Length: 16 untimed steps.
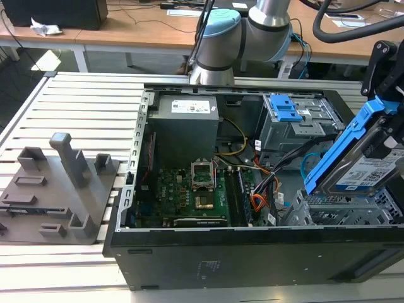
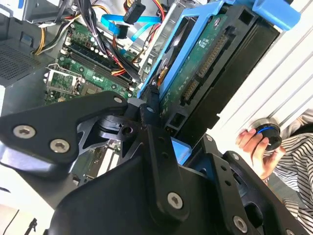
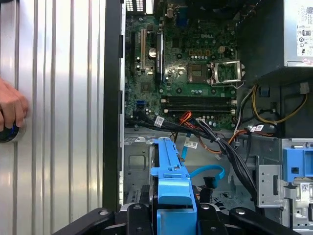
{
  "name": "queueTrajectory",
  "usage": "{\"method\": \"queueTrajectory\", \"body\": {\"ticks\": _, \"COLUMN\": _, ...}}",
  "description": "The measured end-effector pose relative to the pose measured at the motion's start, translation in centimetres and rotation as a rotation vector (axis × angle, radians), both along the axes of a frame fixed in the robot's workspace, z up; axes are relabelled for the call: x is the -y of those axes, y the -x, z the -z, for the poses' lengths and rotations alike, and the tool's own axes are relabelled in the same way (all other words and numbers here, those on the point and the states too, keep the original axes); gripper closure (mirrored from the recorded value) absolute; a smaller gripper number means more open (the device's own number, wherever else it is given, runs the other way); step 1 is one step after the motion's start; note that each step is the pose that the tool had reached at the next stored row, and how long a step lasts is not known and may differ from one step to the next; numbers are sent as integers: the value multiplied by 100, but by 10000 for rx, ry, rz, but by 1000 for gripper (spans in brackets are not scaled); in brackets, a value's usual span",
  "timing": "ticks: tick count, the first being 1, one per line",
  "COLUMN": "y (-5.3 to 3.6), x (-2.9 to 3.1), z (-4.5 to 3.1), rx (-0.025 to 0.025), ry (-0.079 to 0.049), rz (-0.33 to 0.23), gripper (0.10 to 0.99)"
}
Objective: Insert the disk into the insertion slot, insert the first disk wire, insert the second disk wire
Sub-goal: 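Insert the disk into the insertion slot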
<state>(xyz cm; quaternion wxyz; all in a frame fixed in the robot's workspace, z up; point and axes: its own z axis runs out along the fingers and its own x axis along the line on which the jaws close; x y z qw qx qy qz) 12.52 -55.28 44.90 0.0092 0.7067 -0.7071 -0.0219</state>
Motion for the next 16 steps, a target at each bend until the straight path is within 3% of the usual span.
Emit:
{"method": "queueTrajectory", "body": {"ticks": 8, "y": -63, "x": -4, "z": 99, "rx": -18, "ry": -20, "rz": -12, "gripper": 722}}
{"method": "queueTrajectory", "body": {"ticks": 16, "y": -64, "x": -3, "z": 280, "rx": -22, "ry": -52, "rz": -11, "gripper": 722}}
